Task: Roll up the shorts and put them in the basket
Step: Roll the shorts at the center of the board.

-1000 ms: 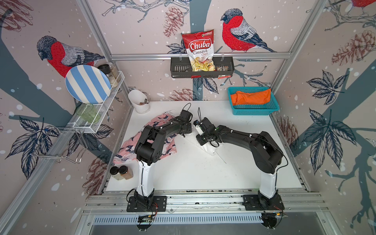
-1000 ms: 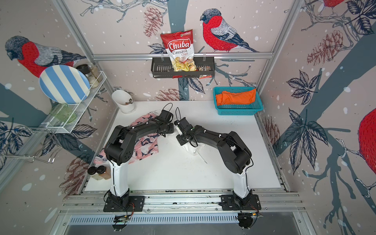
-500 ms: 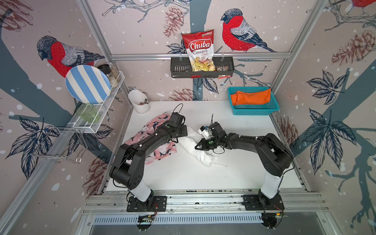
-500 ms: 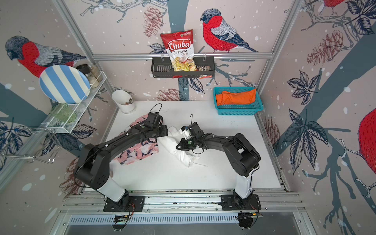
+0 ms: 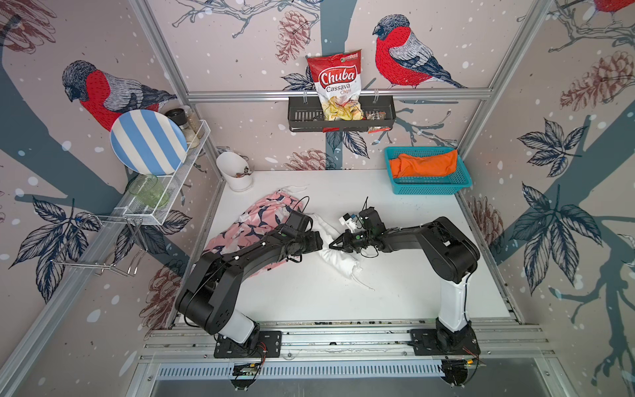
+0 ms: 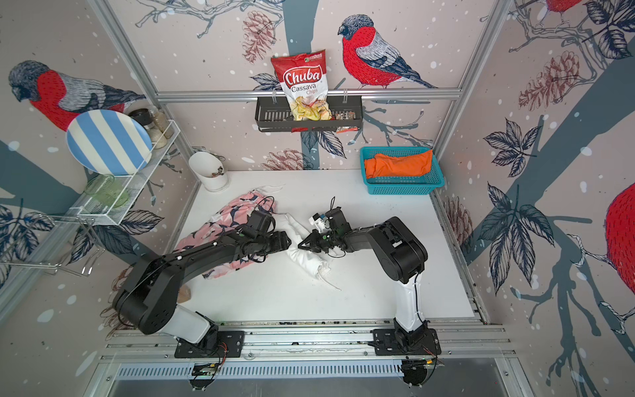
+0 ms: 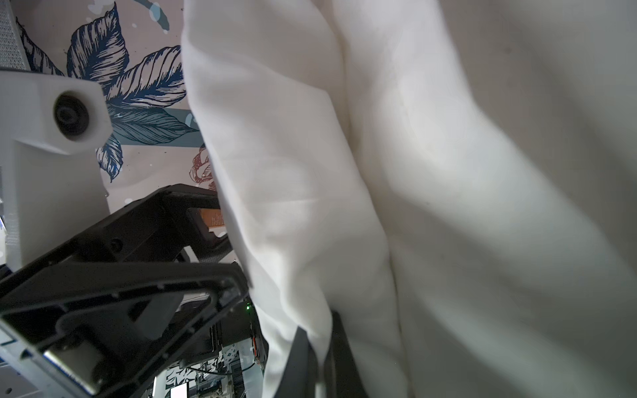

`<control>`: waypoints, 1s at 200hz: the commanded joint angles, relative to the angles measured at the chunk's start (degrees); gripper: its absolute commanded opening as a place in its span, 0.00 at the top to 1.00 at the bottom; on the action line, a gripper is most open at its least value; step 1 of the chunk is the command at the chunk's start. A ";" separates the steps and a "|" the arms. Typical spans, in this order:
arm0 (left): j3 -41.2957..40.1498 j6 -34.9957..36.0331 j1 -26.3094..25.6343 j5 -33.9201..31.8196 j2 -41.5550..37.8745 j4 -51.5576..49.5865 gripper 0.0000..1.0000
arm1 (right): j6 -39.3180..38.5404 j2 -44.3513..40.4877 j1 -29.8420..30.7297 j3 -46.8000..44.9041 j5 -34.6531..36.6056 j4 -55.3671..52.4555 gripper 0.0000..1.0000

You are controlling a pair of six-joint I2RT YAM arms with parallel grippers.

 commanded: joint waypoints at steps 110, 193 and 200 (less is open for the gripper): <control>1.89 -1.40 0.23 3.03 10.66 7.23 0.32 | -17.59 -8.24 1.70 4.73 23.28 -27.75 0.50; 3.72 0.10 0.23 3.33 11.20 4.97 0.32 | -31.66 -23.41 17.49 9.27 58.29 -50.54 0.22; 3.90 0.19 0.22 3.32 11.16 4.66 0.32 | -31.87 -23.56 19.43 9.46 60.27 -51.57 0.21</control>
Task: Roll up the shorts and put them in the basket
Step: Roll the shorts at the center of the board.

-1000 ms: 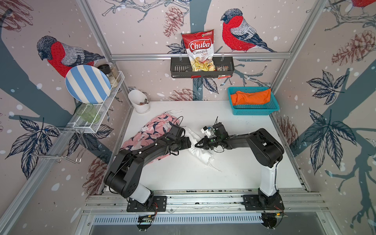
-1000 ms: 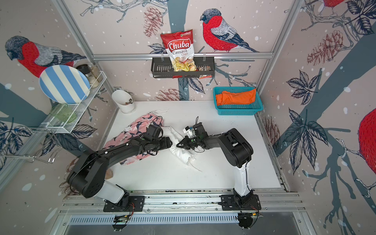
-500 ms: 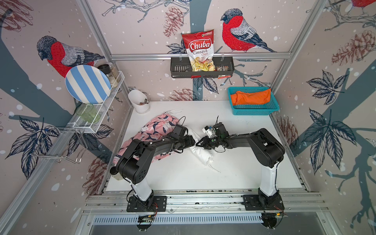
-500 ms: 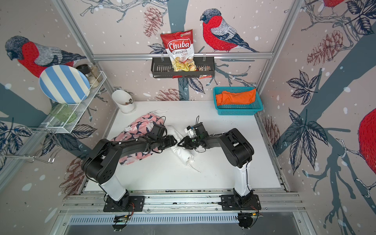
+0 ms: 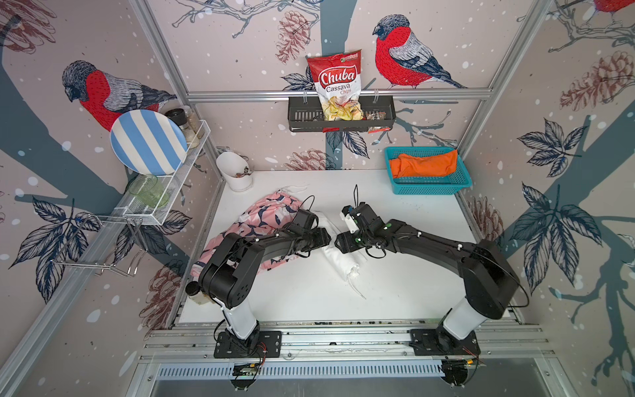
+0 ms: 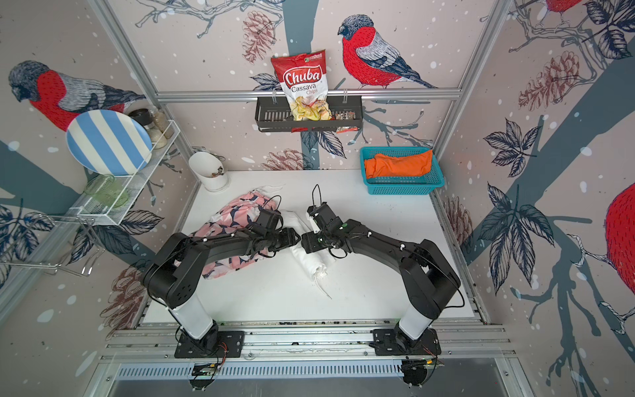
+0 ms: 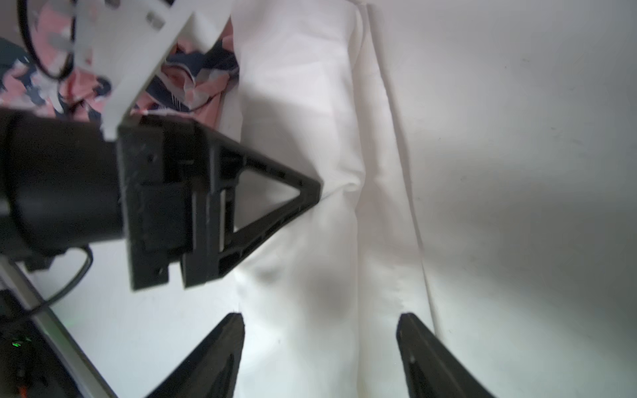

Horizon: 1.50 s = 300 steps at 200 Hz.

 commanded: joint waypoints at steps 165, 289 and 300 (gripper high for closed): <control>11.17 6.08 2.01 -8.24 -0.20 -15.04 0.30 | 5.36 -4.41 -6.00 -11.86 -26.16 10.93 0.96; 39.87 13.75 3.65 -12.37 25.00 -26.17 0.31 | 6.02 7.52 -24.84 -23.24 -34.95 19.37 0.86; 39.85 13.79 3.65 -12.26 24.94 -25.96 0.31 | 5.49 5.54 -24.59 -22.53 -32.51 16.74 0.80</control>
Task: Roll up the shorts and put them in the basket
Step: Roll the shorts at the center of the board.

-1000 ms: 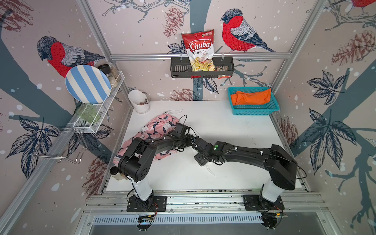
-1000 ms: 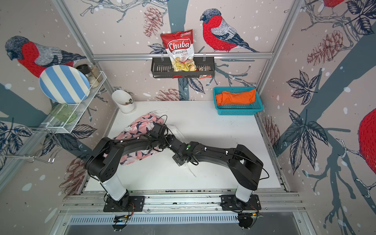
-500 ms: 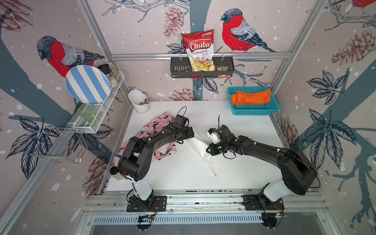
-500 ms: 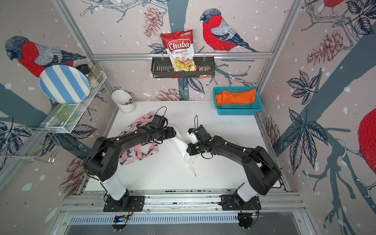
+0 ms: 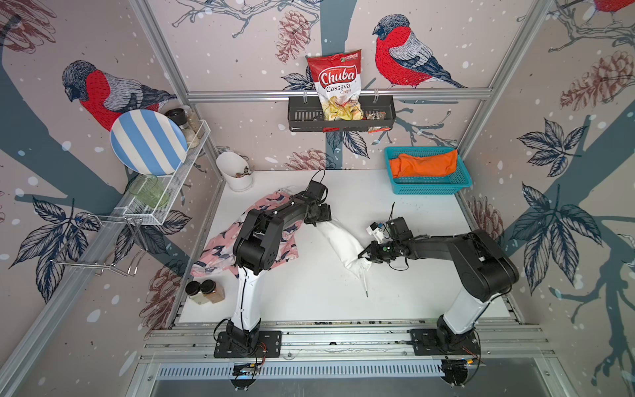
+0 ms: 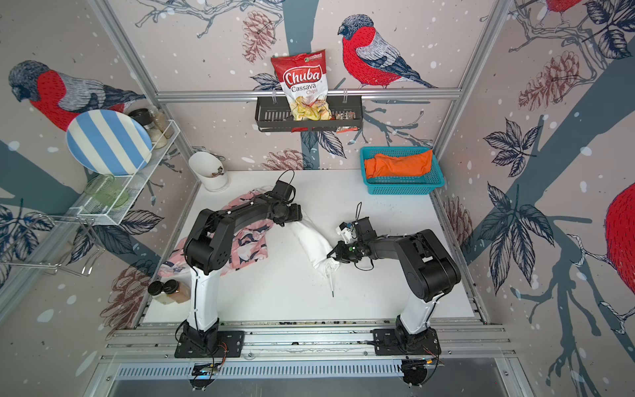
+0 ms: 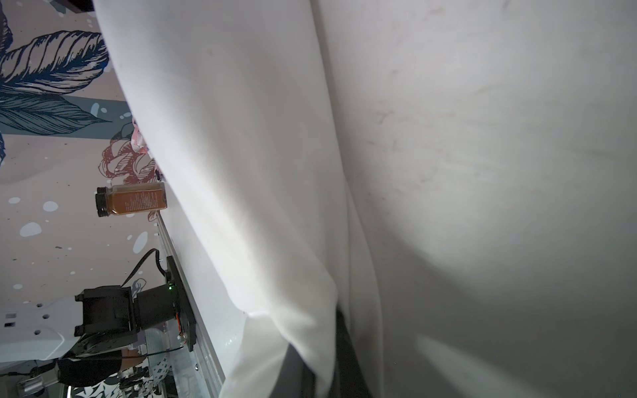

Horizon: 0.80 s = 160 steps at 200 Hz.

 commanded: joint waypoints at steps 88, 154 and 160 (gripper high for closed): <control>4.00 5.34 0.68 -3.54 -8.59 -8.04 0.26 | -5.40 -11.68 15.94 22.65 47.28 -37.61 0.37; -2.70 7.47 4.54 -5.46 -20.49 -11.30 0.25 | -8.87 7.51 25.67 47.72 52.55 -47.63 0.34; -4.09 7.69 5.16 -5.53 -21.87 -11.42 0.25 | -9.22 9.29 26.30 49.96 52.59 -48.75 0.33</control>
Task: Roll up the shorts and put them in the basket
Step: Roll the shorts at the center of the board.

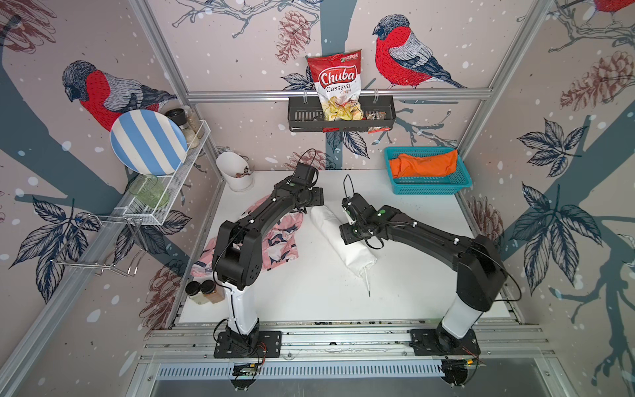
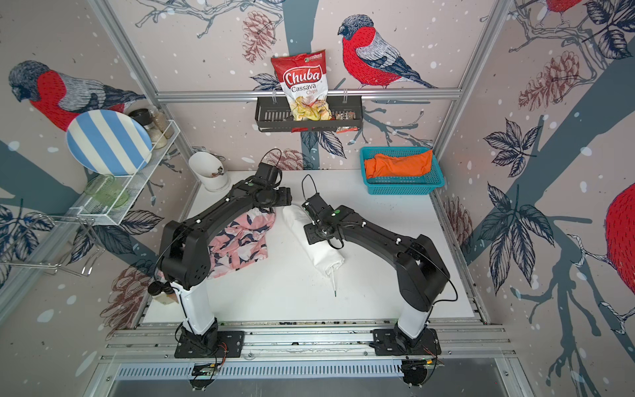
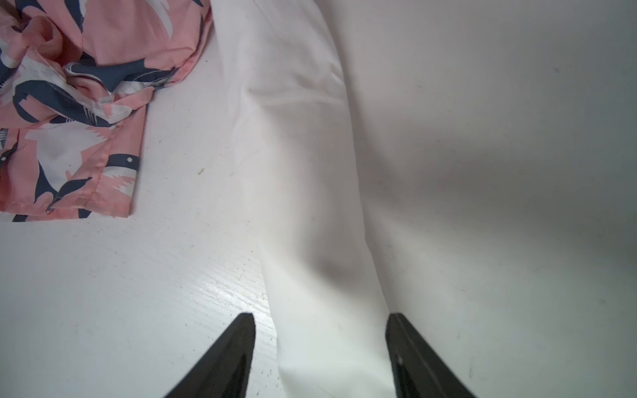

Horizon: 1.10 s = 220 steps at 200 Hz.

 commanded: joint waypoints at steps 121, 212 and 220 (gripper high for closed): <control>-22.80 6.28 8.13 -0.07 -21.79 -0.79 0.23 | -3.58 26.26 1.35 18.85 3.24 -13.10 0.15; -25.54 7.34 9.76 0.27 -23.83 0.21 0.23 | -4.27 22.60 -4.74 14.78 -5.23 -9.28 0.21; -25.77 7.30 9.89 0.26 -24.03 0.35 0.23 | -4.47 21.95 -4.61 14.78 -5.49 -9.32 0.17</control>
